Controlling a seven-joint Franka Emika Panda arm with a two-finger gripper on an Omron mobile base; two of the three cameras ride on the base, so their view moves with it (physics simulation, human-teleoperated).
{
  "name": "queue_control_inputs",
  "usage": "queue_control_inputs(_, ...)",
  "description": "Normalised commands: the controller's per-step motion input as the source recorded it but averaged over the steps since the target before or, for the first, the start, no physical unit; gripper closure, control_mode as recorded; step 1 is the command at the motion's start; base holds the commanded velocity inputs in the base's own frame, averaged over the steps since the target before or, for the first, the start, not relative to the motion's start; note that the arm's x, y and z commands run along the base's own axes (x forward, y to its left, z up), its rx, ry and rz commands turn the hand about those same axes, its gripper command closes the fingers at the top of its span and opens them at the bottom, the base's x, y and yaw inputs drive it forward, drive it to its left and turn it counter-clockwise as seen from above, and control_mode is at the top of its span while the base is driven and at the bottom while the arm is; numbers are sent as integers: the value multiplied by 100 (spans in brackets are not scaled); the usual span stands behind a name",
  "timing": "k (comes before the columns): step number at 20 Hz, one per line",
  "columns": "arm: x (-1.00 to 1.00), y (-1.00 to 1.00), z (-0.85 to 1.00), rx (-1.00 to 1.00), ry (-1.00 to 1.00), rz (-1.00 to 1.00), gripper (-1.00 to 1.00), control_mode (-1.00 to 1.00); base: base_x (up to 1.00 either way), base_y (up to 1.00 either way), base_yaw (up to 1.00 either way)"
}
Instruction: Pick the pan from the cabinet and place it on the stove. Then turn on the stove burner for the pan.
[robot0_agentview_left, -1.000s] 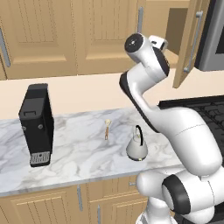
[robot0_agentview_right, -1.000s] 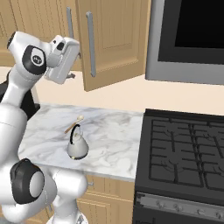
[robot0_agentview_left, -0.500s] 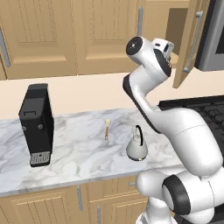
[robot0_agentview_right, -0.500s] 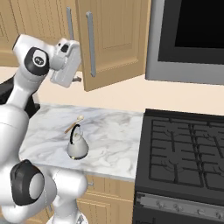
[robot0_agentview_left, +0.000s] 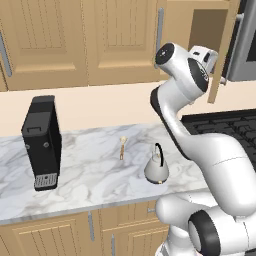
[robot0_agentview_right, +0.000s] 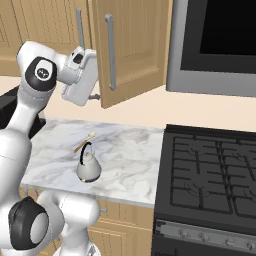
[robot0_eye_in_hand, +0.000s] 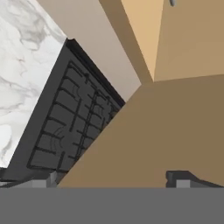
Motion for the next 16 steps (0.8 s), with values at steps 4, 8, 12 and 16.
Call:
queue_control_inputs(4, -51, -54, 0, 0, 0, -11, -100, -100, 0, 0, 0)
queue_control_inputs(8, -39, -71, 0, 0, 3, -8, -100, -100, 0, 0, 0)
queue_control_inputs(12, -27, -82, 0, 4, 4, -6, -100, -100, 0, 0, 0)
queue_control_inputs(16, -19, -71, -1, 4, 4, -5, -100, -100, 0, 0, 0)
